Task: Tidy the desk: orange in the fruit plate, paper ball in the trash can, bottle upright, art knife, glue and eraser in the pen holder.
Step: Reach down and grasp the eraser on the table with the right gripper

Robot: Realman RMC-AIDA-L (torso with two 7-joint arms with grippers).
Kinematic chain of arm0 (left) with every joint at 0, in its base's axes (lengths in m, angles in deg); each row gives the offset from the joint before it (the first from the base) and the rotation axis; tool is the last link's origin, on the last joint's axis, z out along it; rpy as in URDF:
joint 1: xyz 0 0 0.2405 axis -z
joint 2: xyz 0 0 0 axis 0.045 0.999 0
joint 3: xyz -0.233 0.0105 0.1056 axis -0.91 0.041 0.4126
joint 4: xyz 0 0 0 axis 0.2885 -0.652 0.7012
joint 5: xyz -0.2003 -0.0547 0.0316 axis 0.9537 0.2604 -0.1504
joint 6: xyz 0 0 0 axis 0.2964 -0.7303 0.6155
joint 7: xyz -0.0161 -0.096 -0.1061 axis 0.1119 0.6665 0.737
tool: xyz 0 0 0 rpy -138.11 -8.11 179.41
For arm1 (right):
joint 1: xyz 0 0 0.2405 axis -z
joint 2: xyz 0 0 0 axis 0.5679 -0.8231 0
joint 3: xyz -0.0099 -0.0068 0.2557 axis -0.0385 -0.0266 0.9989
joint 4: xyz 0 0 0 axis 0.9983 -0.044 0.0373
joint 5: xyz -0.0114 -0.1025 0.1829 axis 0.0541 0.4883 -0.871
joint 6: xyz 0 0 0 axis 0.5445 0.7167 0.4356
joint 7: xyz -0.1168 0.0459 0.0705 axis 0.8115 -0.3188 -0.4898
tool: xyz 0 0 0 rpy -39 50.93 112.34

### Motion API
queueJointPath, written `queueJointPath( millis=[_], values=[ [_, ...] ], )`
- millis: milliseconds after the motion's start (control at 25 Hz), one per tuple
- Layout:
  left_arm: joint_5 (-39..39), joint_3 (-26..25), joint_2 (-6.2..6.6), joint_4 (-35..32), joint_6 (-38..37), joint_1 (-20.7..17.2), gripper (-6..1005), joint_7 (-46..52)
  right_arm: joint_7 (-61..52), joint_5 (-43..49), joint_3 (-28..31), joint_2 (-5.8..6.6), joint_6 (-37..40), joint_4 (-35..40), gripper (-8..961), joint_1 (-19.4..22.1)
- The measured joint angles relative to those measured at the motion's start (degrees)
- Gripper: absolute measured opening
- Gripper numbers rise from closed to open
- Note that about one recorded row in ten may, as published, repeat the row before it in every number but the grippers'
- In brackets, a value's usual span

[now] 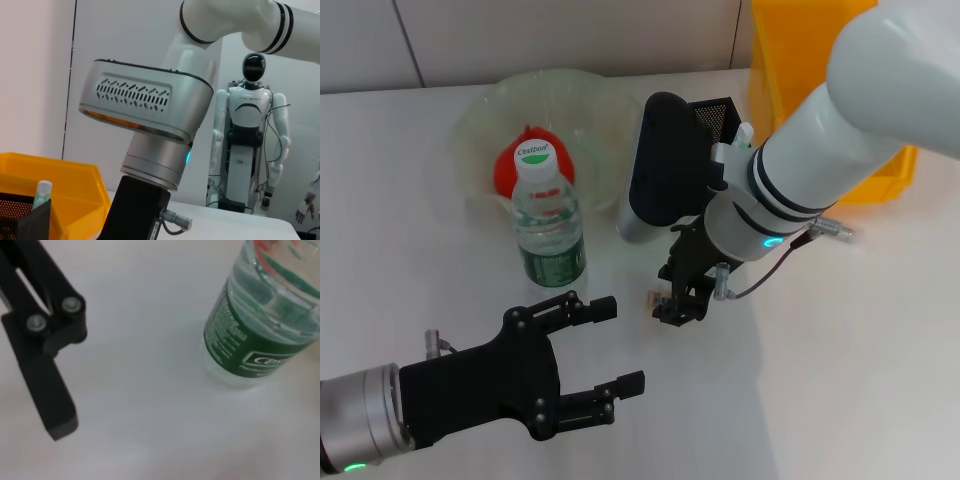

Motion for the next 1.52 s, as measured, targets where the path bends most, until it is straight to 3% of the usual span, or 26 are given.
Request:
queueJointPath(
  millis=[1000, 1520],
  values=[
    [-0.1, 0.0, 0.0, 0.0, 0.0, -0.3, 785, 0.0, -0.1, -0.9, -1.1, -0.07, -1.2, -2.7, 389, -1.5],
    [-0.1, 0.0, 0.0, 0.0, 0.0, -0.3, 785, 0.0, -0.1, -0.9, -1.1, -0.07, -1.3, -3.6, 267, -2.1]
  ],
)
